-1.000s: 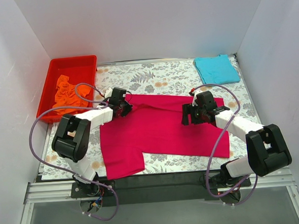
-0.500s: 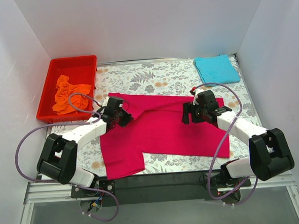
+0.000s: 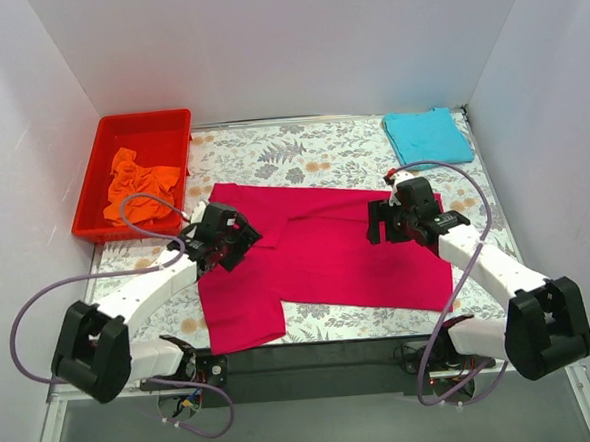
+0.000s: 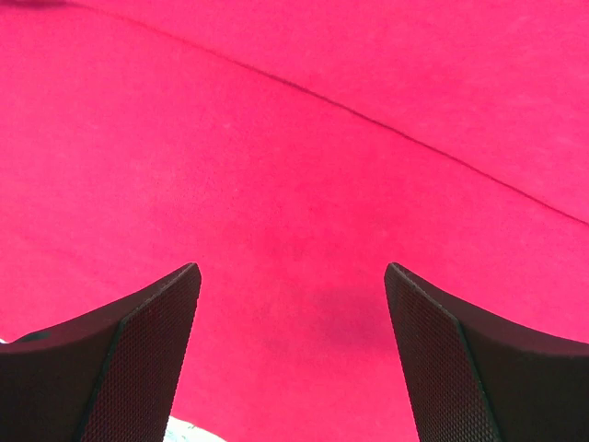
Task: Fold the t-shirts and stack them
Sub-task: Fold the tshirt
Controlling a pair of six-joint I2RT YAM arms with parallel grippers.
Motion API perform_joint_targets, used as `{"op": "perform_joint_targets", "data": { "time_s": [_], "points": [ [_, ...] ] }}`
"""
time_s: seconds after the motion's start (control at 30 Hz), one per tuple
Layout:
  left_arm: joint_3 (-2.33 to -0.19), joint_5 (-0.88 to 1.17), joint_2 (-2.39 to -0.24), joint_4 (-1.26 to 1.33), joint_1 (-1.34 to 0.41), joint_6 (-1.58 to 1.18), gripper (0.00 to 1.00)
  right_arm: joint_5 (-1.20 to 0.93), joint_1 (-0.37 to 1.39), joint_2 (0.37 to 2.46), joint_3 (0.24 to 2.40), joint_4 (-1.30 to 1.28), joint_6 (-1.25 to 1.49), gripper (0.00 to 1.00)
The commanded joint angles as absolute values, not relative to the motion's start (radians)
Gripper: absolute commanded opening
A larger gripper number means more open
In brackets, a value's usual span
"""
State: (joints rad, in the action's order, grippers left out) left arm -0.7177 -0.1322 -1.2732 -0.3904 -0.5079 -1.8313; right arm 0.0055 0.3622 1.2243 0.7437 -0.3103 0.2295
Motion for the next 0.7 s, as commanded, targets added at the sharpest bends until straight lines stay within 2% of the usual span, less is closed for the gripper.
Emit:
{"op": "perform_joint_targets", "data": {
  "time_s": [0.0,0.17,0.37,0.6,0.67],
  "points": [
    [-0.795,-0.236,-1.163,-0.498,-0.508,-1.760,0.70,0.080,0.357,1.142,0.778,-0.382,0.261,0.74],
    [-0.798,-0.261,-1.019,-0.621,-0.506,-1.700,0.72,0.107,0.328,1.003,0.735,-0.446,0.325,0.83],
    [-0.752,-0.249,-0.913,-0.669,-0.505,-1.703,0.73,0.103,0.316,0.822,0.700,-0.508,0.362,0.88],
    [-0.732,-0.233,-0.856,-0.686,-0.503,-1.642,0.72,0.092,0.318,0.790,0.695,-0.525,0.377,0.98],
    [-0.726,-0.250,-0.854,-0.683,-0.505,-1.579,0.71,0.098,0.314,0.781,0.699,-0.529,0.394,0.98]
  ]
}}
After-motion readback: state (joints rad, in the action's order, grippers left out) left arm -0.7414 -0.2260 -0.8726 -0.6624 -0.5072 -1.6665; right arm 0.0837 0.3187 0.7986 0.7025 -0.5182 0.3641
